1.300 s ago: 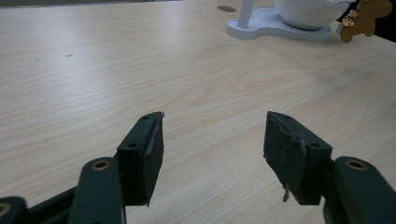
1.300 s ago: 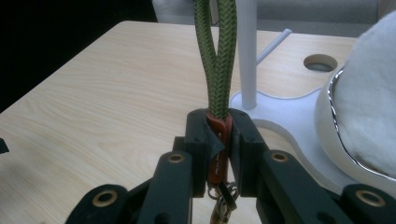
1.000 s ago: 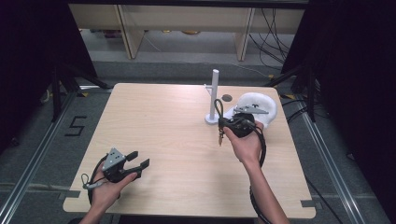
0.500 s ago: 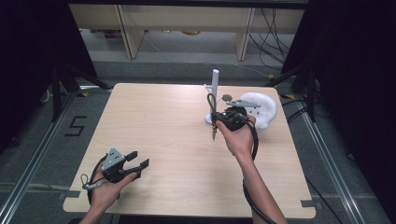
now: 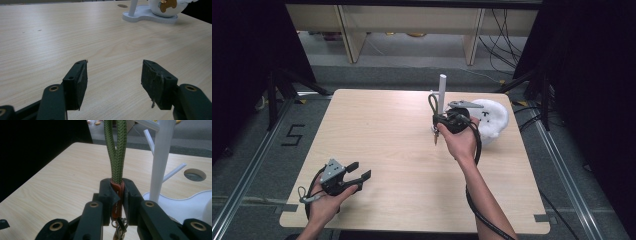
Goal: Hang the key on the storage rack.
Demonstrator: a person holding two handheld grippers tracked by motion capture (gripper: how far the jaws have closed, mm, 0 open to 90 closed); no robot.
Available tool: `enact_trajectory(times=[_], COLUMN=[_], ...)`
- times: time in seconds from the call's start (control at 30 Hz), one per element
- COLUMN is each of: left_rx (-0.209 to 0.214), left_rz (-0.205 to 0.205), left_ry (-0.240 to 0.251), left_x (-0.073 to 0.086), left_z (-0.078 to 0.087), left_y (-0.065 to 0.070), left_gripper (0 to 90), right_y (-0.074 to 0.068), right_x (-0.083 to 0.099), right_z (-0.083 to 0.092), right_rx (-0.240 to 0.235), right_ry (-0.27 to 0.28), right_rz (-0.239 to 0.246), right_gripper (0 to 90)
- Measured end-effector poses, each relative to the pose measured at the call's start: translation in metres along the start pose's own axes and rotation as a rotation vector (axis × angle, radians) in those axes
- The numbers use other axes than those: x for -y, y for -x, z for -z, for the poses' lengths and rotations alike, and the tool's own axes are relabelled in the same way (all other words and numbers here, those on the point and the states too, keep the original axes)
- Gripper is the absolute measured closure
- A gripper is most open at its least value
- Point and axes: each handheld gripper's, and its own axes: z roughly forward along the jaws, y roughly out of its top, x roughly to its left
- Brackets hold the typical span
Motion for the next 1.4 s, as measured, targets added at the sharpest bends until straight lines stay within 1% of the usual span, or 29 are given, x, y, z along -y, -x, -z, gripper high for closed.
enact_trajectory(times=[0.13,0.17,0.2,0.23,0.33,0.37,0.4,0.47,0.53,0.6,0.67,0.73,0.77,0.8,0.9,0.93,1.07,1.1,1.13,1.4], left_rx=[0.001,0.007,0.004,0.010,0.008,-0.002,-0.002,-0.002,0.008,0.009,0.002,0.004,0.004,0.005,0.007,0.007,0.005,0.004,0.005,0.008], left_rz=[0.001,0.001,0.001,0.003,0.001,-0.002,-0.002,-0.001,0.000,0.001,-0.001,0.002,0.002,0.001,0.001,0.001,0.002,0.001,0.000,0.001], left_ry=[0.002,0.006,0.001,0.006,0.006,-0.002,-0.001,-0.002,0.006,0.006,-0.001,0.000,-0.001,-0.002,-0.002,-0.003,0.001,0.002,0.002,0.001], left_x=[0.000,0.000,0.000,0.000,0.000,0.000,0.000,0.000,0.000,0.001,0.001,0.001,0.001,0.001,0.001,0.001,0.001,0.001,0.000,0.001], left_z=[0.000,0.000,0.000,0.000,0.000,0.001,0.001,0.001,0.000,0.000,0.000,0.000,-0.001,-0.001,-0.001,-0.001,0.000,0.000,0.000,-0.001], left_y=[0.000,-0.001,0.000,-0.001,-0.001,-0.001,-0.001,-0.001,-0.001,-0.001,0.000,0.000,0.000,0.000,0.000,0.000,0.000,0.000,0.000,0.001], left_gripper=[37.7,37.7,37.6,37.6,37.6,37.7,37.6,37.7,37.6,37.6,37.7,37.6,37.6,37.6,37.7,37.6,37.6,37.6,37.6,37.6], right_y=[0.000,0.001,0.001,0.001,0.001,0.001,0.001,0.001,0.002,0.003,0.004,0.005,0.003,0.006,0.007,0.008,0.009,0.010,0.010,0.021], right_x=[-0.005,-0.006,-0.007,-0.008,-0.011,-0.012,-0.013,-0.013,-0.013,-0.013,-0.013,-0.014,-0.014,-0.014,-0.015,-0.014,-0.014,-0.014,-0.014,-0.010], right_z=[-0.005,-0.006,-0.007,-0.008,-0.011,-0.012,-0.012,-0.014,-0.015,-0.016,-0.018,-0.019,-0.019,-0.019,-0.021,-0.023,-0.025,-0.025,-0.025,-0.028], right_rx=[0.004,0.006,0.007,0.007,0.012,0.010,0.010,0.011,0.019,0.016,0.025,0.026,0.031,0.028,0.035,0.037,0.041,0.048,0.049,0.076], right_ry=[-0.006,-0.002,-0.004,-0.007,0.000,0.003,0.003,0.000,0.000,0.000,-0.004,-0.002,-0.005,0.000,-0.008,-0.001,-0.010,-0.013,-0.014,-0.024], right_rz=[-0.007,-0.010,-0.006,-0.008,-0.017,-0.015,-0.014,-0.028,-0.031,-0.023,-0.034,-0.043,-0.069,-0.046,-0.057,-0.049,-0.065,-0.062,-0.070,-0.092], right_gripper=[79.6,79.6,79.6,79.6,79.6,79.6,79.6,79.6,79.6,79.6,79.6,79.6,79.5,79.6,79.5,79.5,79.5,79.5,79.5,79.4])
